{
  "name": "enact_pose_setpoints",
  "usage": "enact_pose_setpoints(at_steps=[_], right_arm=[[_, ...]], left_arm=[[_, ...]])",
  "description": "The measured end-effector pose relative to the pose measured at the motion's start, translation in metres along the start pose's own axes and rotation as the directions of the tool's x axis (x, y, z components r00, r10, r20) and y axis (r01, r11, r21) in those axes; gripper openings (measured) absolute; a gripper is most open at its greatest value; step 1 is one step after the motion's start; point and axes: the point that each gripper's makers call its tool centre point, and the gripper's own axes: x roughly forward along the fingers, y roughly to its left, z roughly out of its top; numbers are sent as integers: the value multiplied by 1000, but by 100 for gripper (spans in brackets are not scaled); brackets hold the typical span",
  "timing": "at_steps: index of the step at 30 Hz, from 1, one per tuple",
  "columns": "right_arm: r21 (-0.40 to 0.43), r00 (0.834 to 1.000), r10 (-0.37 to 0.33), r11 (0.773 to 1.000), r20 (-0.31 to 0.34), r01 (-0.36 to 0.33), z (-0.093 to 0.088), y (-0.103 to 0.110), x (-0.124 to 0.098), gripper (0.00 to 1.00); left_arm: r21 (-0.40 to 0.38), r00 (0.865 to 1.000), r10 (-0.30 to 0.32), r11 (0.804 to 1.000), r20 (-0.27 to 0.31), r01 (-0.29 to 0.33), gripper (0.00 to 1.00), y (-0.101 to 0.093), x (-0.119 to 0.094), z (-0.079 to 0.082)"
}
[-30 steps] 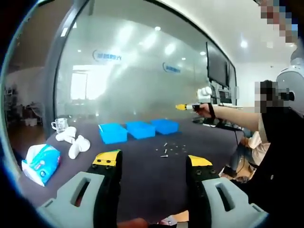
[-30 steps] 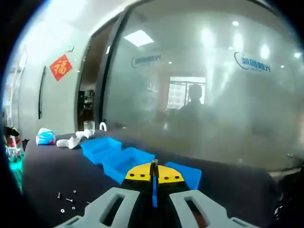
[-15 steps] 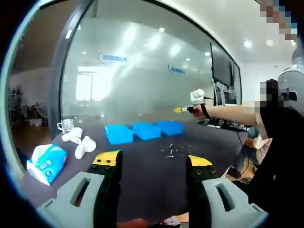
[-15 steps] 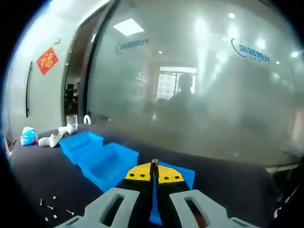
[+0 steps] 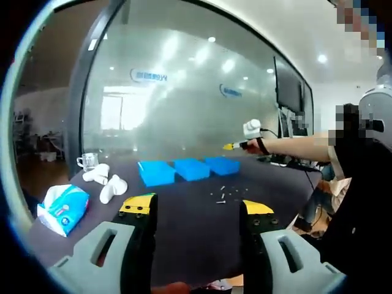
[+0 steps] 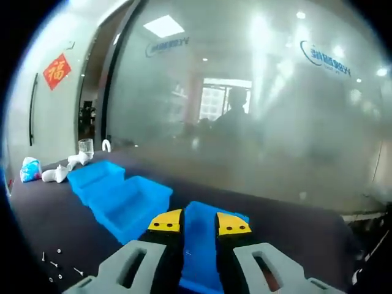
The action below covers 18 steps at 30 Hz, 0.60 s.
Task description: Sort the screws, nuts, and washers into the corresponding bins
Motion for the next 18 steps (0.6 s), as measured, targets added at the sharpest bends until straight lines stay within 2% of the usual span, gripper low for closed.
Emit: enact_pose_setpoints(at_steps=[9, 18], right_arm=[[-22, 999, 31, 999, 33, -30, 4, 6, -19, 23], [10, 992, 84, 996, 89, -86, -1, 22, -71, 25]], left_arm=[[-4, 1000, -3, 1000, -1, 3, 52, 0, 2, -1], [-11, 1000, -25, 1000, 1, 25, 52, -5, 8, -1]])
